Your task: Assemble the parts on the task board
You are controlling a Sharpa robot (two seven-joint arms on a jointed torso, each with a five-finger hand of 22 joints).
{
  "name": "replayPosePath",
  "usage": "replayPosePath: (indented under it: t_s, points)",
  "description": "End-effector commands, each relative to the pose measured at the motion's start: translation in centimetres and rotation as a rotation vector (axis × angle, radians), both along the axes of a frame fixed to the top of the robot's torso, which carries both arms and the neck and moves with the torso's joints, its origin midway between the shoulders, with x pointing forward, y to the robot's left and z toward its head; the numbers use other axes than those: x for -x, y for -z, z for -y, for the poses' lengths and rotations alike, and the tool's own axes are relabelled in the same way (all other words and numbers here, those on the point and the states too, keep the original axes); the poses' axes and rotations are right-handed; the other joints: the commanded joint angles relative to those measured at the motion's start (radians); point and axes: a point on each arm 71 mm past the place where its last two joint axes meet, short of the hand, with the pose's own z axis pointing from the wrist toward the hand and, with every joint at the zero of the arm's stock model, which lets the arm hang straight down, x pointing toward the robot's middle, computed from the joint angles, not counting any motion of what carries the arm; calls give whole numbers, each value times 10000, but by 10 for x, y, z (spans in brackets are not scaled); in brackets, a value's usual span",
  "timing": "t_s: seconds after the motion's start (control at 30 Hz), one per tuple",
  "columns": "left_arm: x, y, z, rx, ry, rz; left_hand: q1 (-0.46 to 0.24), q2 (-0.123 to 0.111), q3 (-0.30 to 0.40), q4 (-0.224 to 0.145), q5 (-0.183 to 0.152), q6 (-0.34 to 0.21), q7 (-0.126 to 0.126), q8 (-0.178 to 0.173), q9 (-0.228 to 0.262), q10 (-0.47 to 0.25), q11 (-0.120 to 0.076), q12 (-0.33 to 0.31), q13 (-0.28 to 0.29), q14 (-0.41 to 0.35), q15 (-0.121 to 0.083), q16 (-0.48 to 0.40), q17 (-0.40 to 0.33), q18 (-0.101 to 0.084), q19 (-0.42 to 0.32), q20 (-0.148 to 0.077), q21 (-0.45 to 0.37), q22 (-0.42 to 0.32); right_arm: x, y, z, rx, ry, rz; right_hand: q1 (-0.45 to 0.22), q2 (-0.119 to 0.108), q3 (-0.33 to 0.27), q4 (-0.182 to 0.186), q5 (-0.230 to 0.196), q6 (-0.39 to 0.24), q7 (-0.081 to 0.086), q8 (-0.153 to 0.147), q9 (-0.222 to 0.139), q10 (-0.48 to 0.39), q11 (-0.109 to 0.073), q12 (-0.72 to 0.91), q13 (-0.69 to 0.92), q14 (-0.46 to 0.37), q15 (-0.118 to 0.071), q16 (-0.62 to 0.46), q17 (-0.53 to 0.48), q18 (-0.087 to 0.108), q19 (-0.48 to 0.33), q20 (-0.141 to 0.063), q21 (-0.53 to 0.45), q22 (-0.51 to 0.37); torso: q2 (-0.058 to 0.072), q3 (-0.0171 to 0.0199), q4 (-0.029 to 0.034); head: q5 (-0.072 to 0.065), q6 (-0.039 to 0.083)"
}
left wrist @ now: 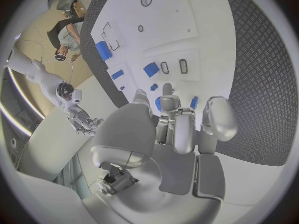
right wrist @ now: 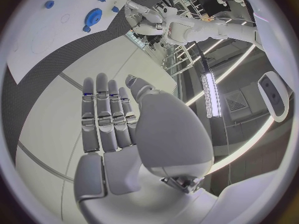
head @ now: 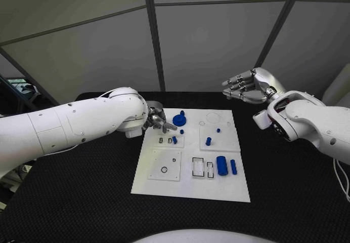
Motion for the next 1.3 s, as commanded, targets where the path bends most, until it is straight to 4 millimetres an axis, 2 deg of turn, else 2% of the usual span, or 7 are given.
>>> replayPosePath:
  t_s: [0.03,0.17,0.47,0.63,1.13,1.3]
  points:
    - [1,2,5,-271,128,-308,-39,78,-80,-15,-46,-73,1,76,54,-47,11,6,49,792,-59,186,1655,246,162,3,194,310,-2,-2,0,-75,114,205,-111,-19,72,-34,49,52,28,-48,2,93,19,-105,-70,70,34,-147,-95,38,95,13,-116,-68,26,-7,-16,-6,-11]
    - [2,5,14,-246,241,-421,-20,90,-96,-21,-41,-80,-1,86,84,-35,9,24,71,815,-60,265,1739,228,212,1,259,413,-4,-1,-1,-61,160,192,-130,-37,106,-68,90,30,65,-66,-5,96,59,-215,-163,4,96,-364,-229,32,44,59,-299,-175,23,5,-22,-12,-36]
    - [3,8,20,-321,407,-585,30,121,-108,-31,-1,-72,-11,117,140,-22,3,42,94,833,-63,328,1806,208,268,-1,336,537,-5,0,-1,-16,211,101,-176,-65,128,-94,116,-34,124,-81,-13,16,125,-330,-264,-47,166,-566,-358,30,10,115,-494,-291,25,-5,0,-67,-115]
    - [4,9,22,-347,497,-691,44,133,-114,-31,15,-61,-17,135,165,2,-2,75,131,840,-66,353,1833,197,296,-3,375,602,-6,1,-2,46,195,82,-192,-77,130,-101,123,-63,142,-86,-17,-17,146,-351,-291,-63,188,-620,-393,30,0,134,-553,-326,31,4,-9,-72,-146]
    - [3,10,24,-451,572,-837,145,191,-115,-53,41,-34,-43,202,263,52,-24,137,199,858,-81,425,1909,174,353,-13,466,753,-7,1,-5,179,137,47,-214,-59,153,-106,196,-102,166,-82,-17,-60,172,-360,-334,-88,219,-702,-455,32,-13,167,-663,-392,43,-10,-10,-76,-208]
    - [3,11,25,-479,600,-874,235,209,-103,-74,49,-40,-52,225,310,59,-32,143,208,861,-87,442,1927,172,354,-18,480,778,-7,2,-5,187,128,26,-214,-59,153,-106,196,-102,166,-82,-17,-60,172,-360,-334,-88,219,-702,-455,32,-13,167,-663,-392,47,-3,-13,-75,-231]
